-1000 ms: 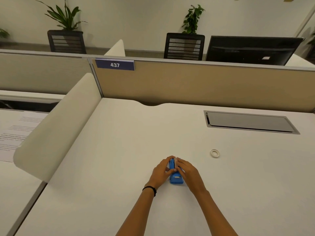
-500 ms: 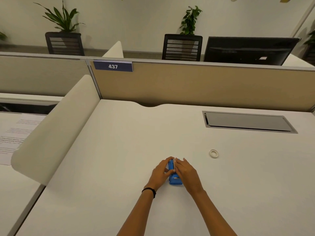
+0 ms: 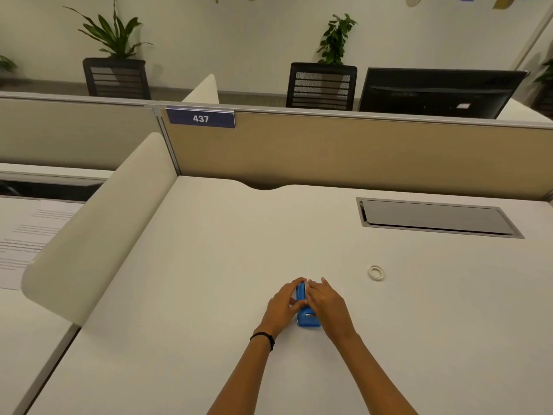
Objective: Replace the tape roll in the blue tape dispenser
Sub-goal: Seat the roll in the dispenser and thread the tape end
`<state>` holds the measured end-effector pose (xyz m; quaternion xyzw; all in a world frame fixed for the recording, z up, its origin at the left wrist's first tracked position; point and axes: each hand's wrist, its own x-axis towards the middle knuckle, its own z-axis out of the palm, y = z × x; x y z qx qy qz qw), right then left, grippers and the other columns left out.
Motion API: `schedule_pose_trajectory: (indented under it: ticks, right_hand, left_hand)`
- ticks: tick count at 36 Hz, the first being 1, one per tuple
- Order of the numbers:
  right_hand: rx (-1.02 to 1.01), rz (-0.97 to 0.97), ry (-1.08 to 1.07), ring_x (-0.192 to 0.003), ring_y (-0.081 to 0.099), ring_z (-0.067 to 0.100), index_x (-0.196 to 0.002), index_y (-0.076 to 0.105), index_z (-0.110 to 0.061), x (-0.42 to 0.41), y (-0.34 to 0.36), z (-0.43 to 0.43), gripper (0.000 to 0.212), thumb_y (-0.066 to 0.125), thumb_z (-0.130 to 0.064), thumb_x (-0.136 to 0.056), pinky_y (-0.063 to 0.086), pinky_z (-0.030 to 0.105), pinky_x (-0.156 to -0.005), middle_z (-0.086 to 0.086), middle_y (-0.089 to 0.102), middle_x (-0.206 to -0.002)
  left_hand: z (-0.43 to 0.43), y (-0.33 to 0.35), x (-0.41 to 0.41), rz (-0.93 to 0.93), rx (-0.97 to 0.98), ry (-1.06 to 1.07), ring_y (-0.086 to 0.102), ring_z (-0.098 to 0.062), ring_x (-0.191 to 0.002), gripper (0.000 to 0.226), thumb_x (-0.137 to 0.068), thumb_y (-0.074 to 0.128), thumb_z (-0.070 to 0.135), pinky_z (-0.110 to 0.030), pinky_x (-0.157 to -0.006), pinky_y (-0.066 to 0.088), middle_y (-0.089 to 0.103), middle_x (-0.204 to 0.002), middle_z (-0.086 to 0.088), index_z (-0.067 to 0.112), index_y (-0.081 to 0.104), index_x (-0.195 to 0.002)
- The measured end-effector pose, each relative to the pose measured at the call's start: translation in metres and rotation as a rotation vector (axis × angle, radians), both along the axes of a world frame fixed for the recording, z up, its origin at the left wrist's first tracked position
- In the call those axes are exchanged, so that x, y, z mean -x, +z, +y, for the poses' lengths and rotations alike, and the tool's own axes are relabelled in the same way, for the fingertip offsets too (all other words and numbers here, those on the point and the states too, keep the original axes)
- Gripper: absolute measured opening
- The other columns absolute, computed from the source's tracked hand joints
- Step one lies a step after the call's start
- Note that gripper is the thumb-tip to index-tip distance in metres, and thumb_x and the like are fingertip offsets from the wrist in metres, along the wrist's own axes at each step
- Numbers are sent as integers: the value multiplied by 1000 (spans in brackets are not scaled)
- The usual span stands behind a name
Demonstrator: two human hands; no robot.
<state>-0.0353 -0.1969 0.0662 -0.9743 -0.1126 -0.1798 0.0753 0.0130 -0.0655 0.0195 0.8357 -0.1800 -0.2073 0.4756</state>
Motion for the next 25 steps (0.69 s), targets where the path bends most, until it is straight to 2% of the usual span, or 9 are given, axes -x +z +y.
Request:
schedule_pose_trajectory:
  ticks: [3, 8, 14, 18, 21, 23, 25]
  right_hand:
    - [-19, 14, 5, -65, 71, 12, -80, 73, -7, 2, -1, -2, 53, 93, -28, -36, 57, 30, -74, 3, 76, -75]
    - [-148, 7, -32, -66, 72, 17, -86, 71, -1, 3, -4, -4, 44, 90, -12, -47, 55, 34, -74, 9, 76, -78]
    - [-106, 6, -13, -58, 70, 11, -75, 72, -7, 0, 0, -1, 45, 93, -19, -37, 56, 30, -72, 4, 75, -71]
    - [-137, 13, -37, -55, 69, 12, -69, 70, -7, -1, 1, 0, 39, 93, -14, -38, 57, 33, -68, 5, 75, -67]
    - [-202, 43, -79, -56, 70, 15, -71, 70, -6, -1, -2, 0, 28, 88, -9, -51, 58, 38, -67, 7, 75, -71]
    - [-231, 36, -102, -58, 70, 16, -72, 70, -5, -1, -4, 1, 11, 79, -11, -68, 59, 40, -68, 7, 75, -72]
    - [-243, 44, -110, -59, 70, 15, -72, 70, -6, 0, 0, 2, 27, 57, -25, -87, 59, 36, -70, 6, 75, -72]
  left_hand:
    - [0, 0, -1, 1, -2, 4, 62, -17, -97, 52, -90, 53, 36, -27, -91, 49, 47, -137, 1, 27, 33, -138]
    - [-1, -2, -1, -4, -7, 4, 61, -17, -97, 52, -90, 53, 37, -27, -90, 49, 48, -137, 0, 27, 34, -138]
    - [-1, -3, -1, -5, -7, 9, 62, -18, -98, 53, -90, 52, 36, -27, -91, 49, 47, -137, 1, 26, 34, -138]
    - [-1, -4, -1, -10, -7, 13, 61, -18, -97, 52, -91, 53, 35, -27, -91, 49, 49, -135, 0, 27, 34, -138]
    - [-1, -4, -1, -8, 0, 14, 61, -18, -97, 51, -91, 53, 35, -28, -91, 50, 49, -135, 0, 27, 34, -138]
    - [-1, -4, -1, -5, 4, 14, 62, -17, -97, 50, -91, 53, 34, -28, -90, 50, 49, -135, 1, 28, 35, -137]
    - [-1, -5, -1, -2, 7, 12, 62, -17, -96, 50, -91, 53, 35, -28, -90, 50, 49, -134, 1, 29, 35, -137]
